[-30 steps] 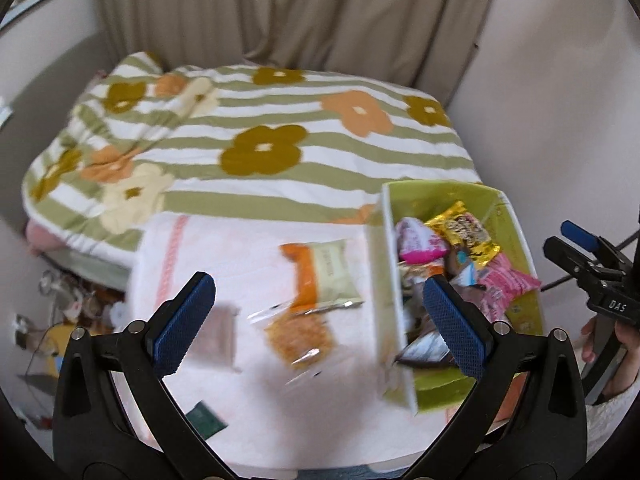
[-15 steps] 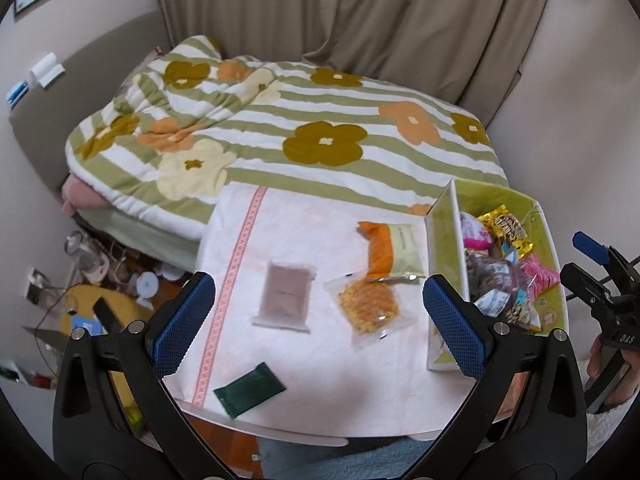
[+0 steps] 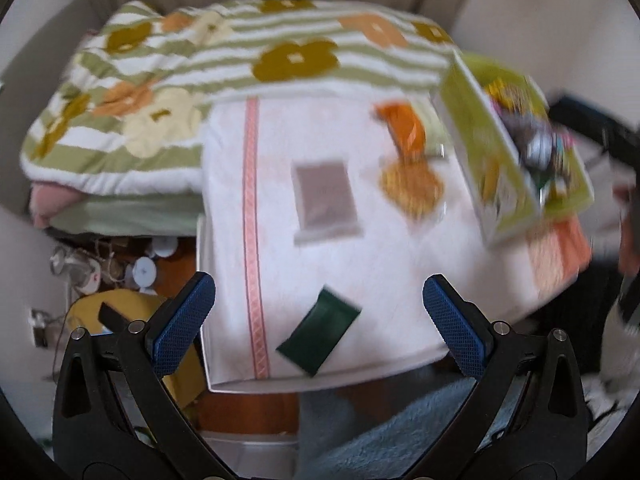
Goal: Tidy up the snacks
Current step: 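Withdraw both tools from the box back over the table, then grasp the dark green bar with left tool while right tool grasps grey-white pouch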
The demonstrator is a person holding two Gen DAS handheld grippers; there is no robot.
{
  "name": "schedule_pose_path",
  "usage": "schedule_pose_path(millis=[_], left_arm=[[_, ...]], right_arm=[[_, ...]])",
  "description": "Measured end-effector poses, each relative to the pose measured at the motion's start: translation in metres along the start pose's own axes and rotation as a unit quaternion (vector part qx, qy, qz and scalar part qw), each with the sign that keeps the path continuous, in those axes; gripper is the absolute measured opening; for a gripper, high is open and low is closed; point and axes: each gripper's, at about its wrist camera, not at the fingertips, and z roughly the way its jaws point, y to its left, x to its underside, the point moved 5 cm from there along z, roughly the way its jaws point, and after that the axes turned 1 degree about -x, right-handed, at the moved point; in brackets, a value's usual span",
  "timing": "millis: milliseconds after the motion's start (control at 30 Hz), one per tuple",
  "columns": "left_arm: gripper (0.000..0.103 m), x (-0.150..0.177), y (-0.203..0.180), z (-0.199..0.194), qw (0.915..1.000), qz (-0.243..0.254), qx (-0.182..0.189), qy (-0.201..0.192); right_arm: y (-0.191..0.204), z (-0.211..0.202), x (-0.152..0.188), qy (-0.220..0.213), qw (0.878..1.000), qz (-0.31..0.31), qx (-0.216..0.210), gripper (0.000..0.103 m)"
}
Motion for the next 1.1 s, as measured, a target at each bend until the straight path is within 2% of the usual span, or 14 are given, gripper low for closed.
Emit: schedule_pose_path(millis=[133, 200, 333, 400, 567, 733, 933, 1100], left_arm=[[0.100, 0.031, 0.005, 0.038, 0.9975, 0.054, 0.020, 0.042], [0.090, 0.045, 0.006, 0.055, 0.9947, 0.075, 0.035, 0.062], [0.083, 0.067, 0.004, 0.091, 0.9888, 0.114, 0.040, 0.088], [0.070, 0.073, 0.003, 0.106, 0.9865, 0.126, 0.038, 0.097], [0.070, 0.079, -0.002, 0.124, 0.9820, 0.150, 0.047, 0.105], [0.070, 0.081, -0.007, 0.135, 0.9794, 0.163, 0.039, 0.113], [0.068, 0.082, -0.012, 0.138, 0.9765, 0.188, 0.019, 0.104], [0.042, 0.080, -0.014, 0.135, 0.9772, 0.190, 0.004, 0.094]], right_arm=[[0.023, 0.031, 0.008, 0.021, 0.999, 0.027, 0.006, 0.101], [0.031, 0.045, 0.016, 0.031, 0.999, 0.040, 0.012, 0.101], [0.041, 0.078, 0.034, 0.054, 0.996, 0.064, 0.021, 0.101], [0.043, 0.094, 0.043, 0.068, 0.995, 0.070, 0.026, 0.101], [0.043, 0.126, 0.056, 0.095, 0.992, 0.078, 0.036, 0.101], [0.040, 0.146, 0.061, 0.113, 0.990, 0.082, 0.032, 0.101], [0.039, 0.165, 0.063, 0.129, 0.988, 0.084, 0.028, 0.101], [0.040, 0.181, 0.063, 0.143, 0.986, 0.081, 0.028, 0.101]])
